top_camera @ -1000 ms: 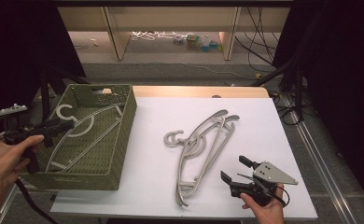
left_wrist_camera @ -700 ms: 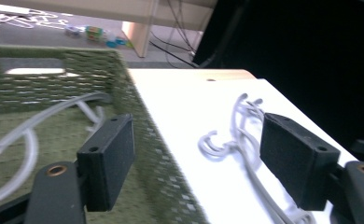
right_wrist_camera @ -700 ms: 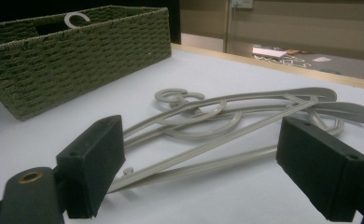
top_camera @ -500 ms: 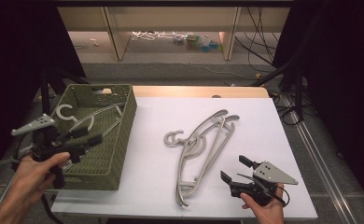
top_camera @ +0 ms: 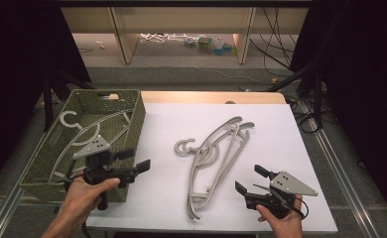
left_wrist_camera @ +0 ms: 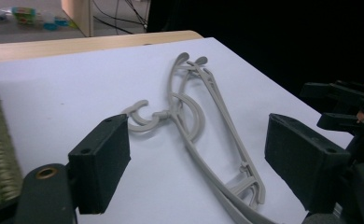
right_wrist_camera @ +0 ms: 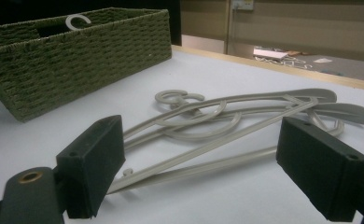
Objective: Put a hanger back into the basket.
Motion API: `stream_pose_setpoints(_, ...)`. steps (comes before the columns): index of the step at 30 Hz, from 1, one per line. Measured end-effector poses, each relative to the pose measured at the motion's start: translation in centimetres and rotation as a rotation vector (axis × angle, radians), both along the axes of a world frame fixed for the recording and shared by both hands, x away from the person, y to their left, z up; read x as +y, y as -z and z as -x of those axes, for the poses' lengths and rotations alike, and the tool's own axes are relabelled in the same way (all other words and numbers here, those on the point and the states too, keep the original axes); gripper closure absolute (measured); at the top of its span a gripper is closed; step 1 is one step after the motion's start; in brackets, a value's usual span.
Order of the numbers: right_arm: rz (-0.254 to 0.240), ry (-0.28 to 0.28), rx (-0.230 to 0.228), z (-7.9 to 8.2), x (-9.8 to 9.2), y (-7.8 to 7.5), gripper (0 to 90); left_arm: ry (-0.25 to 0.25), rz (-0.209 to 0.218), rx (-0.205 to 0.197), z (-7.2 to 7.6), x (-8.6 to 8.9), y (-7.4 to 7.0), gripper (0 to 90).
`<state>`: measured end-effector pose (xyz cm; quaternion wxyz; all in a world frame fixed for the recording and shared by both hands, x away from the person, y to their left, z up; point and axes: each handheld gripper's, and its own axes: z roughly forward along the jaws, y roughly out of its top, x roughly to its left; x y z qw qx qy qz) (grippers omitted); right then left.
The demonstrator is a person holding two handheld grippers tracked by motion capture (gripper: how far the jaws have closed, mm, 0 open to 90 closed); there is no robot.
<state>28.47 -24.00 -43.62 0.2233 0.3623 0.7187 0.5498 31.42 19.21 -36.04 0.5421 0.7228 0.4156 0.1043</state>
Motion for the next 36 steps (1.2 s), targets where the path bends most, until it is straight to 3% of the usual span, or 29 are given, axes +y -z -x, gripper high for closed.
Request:
stream_pose_setpoints(1,0.000,0.001,-0.001,0.0,0.0,0.0,16.1,0.011,-0.013,-0.011,-0.1,-0.3,0.3,21.0)
stream_pose_setpoints(7,0.007,0.011,0.002,0.0,-0.1,0.0,16.1,0.024,-0.022,0.013,-0.3,-2.4,2.7,17.9)
stream_pose_setpoints(14,0.001,0.002,-0.003,0.0,0.0,0.0,16.1,0.036,-0.044,0.017,-0.3,-3.8,5.1,17.5)
stream_pose_setpoints(16,-0.006,-0.001,0.000,0.0,0.0,0.0,16.2,0.046,-0.033,0.020,-0.4,-3.8,5.6,17.5)
stream_pose_setpoints(20,-0.005,0.001,-0.003,0.0,0.0,0.0,16.1,0.047,-0.050,0.020,-0.4,-3.8,5.8,17.5)
stream_pose_setpoints(33,-0.003,0.002,-0.003,0.0,-0.1,0.0,16.1,0.032,-0.038,0.041,-0.6,-3.5,6.3,17.5)
stream_pose_setpoints(36,-0.011,0.005,-0.010,0.0,0.0,0.0,16.1,0.039,-0.052,0.037,-0.7,-3.5,6.3,17.5)
